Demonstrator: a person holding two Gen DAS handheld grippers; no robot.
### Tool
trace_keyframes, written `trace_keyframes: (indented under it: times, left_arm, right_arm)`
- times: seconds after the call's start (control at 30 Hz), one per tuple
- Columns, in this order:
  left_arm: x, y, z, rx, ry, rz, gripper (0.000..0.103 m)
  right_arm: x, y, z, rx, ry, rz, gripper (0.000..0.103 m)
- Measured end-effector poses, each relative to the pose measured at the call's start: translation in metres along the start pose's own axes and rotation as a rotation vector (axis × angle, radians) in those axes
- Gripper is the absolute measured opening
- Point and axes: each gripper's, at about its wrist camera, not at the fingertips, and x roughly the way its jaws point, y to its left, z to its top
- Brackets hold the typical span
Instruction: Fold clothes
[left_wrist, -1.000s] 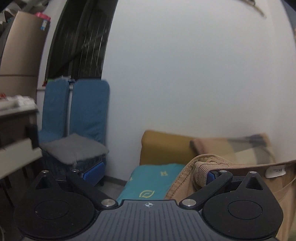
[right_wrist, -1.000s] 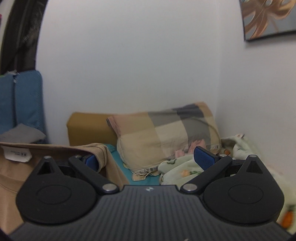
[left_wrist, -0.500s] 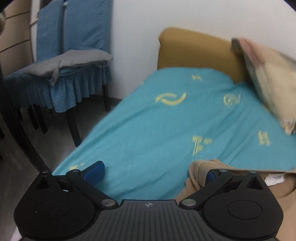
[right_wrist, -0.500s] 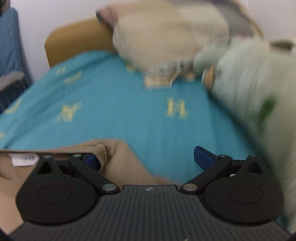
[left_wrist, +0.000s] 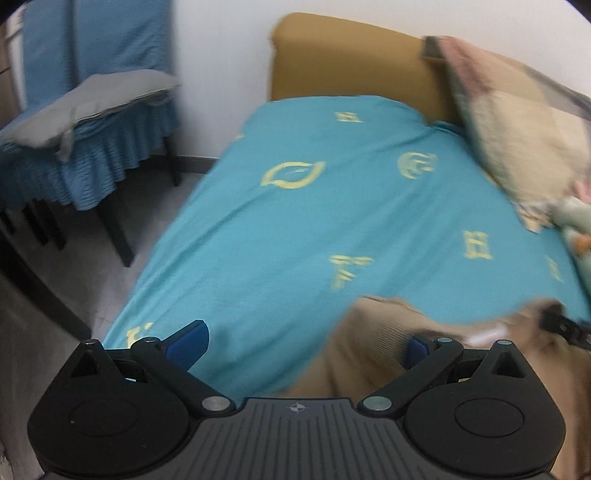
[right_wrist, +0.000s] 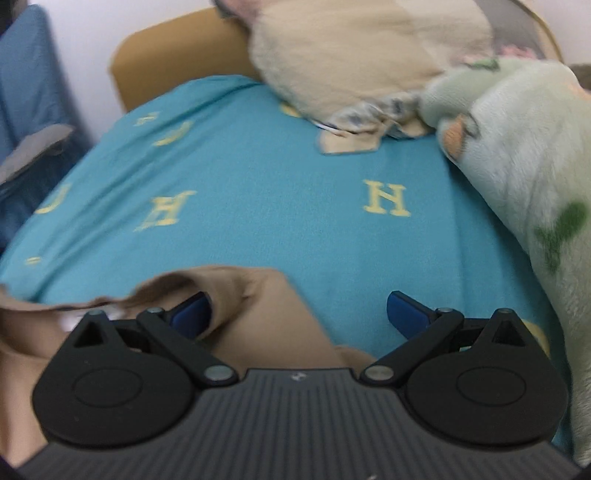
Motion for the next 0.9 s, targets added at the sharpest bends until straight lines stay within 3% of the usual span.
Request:
trace_keyframes:
  times: [0.17,0.4,0.67,0.8,0.9]
  left_arm:
    - [-0.042,-0.012,-0.011,0.048,-0.054,-0.038,0.103]
    - [-0.137,-0.015,-0.048,0.074,-0.164,-0.074,0.103]
    - [-0.290,-0.009,-0.161,0.048,-0.282,-0.076,0.101]
    - [-0.338,0.001,-0.219,-0.008,-0.315,-0.071,0.101]
    - [-0.356,0.013,-0.252,-0.062,-0.296,-0.056,0.101]
  right_arm:
    - [-0.038,0.020,0.004,-0.066,-0.011,0.028,0.103]
    - [-0.131,0.036,-0.019,-0.049,-0.123,0.069,0.103]
    - [-0.291,0.055,-0.097,-0.014,-0.241,0.127,0.103]
    - [-0.361,0.057,-0.143,-0.001,-0.289,0.151,0.103]
    - [-0.401,0.053,-0.177,0.018,-0.313,0.166,0.099]
